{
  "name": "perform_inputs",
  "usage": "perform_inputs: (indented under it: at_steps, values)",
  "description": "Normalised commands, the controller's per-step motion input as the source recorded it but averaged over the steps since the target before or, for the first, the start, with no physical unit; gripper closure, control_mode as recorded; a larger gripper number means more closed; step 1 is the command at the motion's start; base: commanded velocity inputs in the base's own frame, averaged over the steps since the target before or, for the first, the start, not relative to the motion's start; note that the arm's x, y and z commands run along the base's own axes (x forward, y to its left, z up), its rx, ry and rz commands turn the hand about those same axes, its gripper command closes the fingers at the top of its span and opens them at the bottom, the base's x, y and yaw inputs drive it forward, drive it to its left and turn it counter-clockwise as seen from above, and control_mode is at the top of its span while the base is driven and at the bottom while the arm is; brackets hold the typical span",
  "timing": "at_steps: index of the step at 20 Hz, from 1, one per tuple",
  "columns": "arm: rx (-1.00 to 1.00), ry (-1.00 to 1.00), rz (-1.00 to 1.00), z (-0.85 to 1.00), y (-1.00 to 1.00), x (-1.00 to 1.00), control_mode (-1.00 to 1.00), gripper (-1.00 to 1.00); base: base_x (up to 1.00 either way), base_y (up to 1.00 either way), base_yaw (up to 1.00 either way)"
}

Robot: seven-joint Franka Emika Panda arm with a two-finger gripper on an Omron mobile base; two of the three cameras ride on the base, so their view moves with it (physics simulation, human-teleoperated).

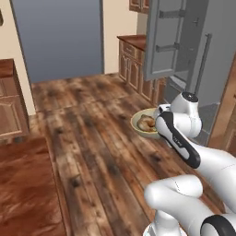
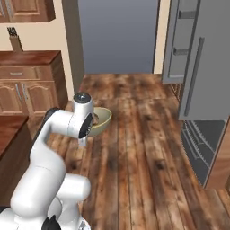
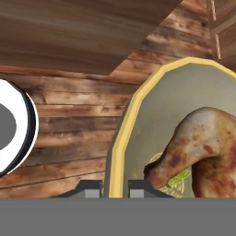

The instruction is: Pick the chicken drumstick and lemon wedge from their plates and place them in the bowl. Then put the bowl in the fridge.

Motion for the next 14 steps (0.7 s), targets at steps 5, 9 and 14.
perform_inputs:
  at_steps: [5,9,14]
  values:
    - [0.00,0.00,0.00,0.00,0.00,0.00,1.00,1.00,0.93,0.03,-0.01]
    - [0.00,0.00,0.00,0.00,0.00,0.00,1.00,1.00,0.93,0.05,-0.05]
    - [0.00,0.00,0.00,0.00,0.00,0.00,1.00,1.00,0.86,0.10,-0.17]
